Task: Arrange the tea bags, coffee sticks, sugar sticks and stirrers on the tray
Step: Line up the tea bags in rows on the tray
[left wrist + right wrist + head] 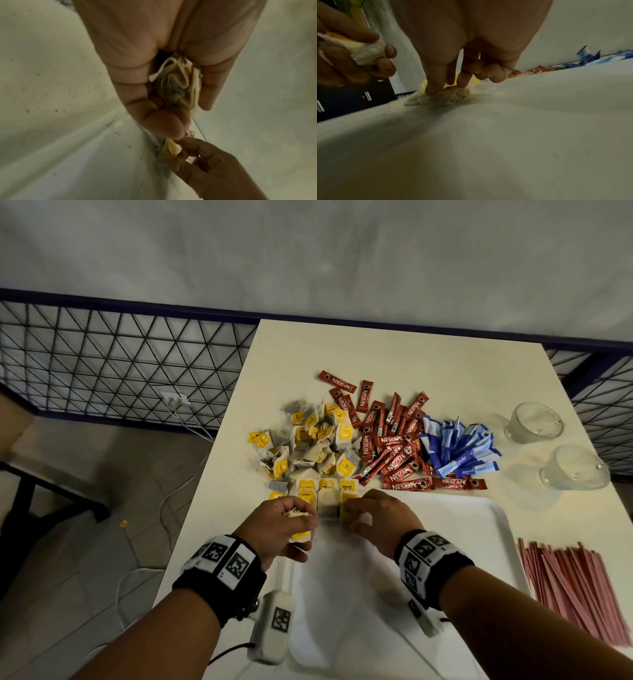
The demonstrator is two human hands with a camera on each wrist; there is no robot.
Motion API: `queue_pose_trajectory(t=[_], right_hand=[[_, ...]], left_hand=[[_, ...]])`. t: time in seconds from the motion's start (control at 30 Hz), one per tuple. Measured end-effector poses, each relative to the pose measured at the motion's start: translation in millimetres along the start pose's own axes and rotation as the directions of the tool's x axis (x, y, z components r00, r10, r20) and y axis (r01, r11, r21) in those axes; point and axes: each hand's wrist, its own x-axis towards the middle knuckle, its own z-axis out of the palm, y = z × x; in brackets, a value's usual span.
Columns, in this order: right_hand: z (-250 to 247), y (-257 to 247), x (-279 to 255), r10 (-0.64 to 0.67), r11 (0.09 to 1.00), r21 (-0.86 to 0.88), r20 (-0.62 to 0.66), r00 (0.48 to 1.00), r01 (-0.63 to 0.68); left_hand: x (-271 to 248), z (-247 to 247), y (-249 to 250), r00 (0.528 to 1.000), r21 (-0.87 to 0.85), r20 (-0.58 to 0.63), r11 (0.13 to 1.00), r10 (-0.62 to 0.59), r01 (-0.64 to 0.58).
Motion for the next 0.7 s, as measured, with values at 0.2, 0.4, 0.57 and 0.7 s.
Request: queue_pose_trajectory(t=[0.2, 0.4, 0.57, 0.7], right_hand=[[-31.2, -34.5, -4.0, -0.218, 0.949, 0.171, -0.252, 0.943, 0.265], [-49.6, -73.2, -2.4, -0.412, 0.904, 0.093, -0.062, 0.909, 0.417], [-54.0, -73.0, 0.3, -0.387, 0.917, 0.098, 0.0, 0.922, 0.386], [-56.6, -69.8, -0.1, -0.363, 0.913, 0.194, -0.016, 0.932, 0.359]], left_hand=[[-0.8, 1.4, 5.0, 0.98, -0.418, 0.139, 0.888, -0.145, 0.191], [-1.2, 6.7, 16.3, 0.959, -0.338, 0.217, 0.908, -0.181, 0.248], [-2.4, 8.4, 21.4, 0.955, -0.289, 0.22, 0.922, -0.197, 0.257], [-1.9, 6.7, 20.0, 0.95, -0.274, 0.219, 0.921, -0.221, 0.277]])
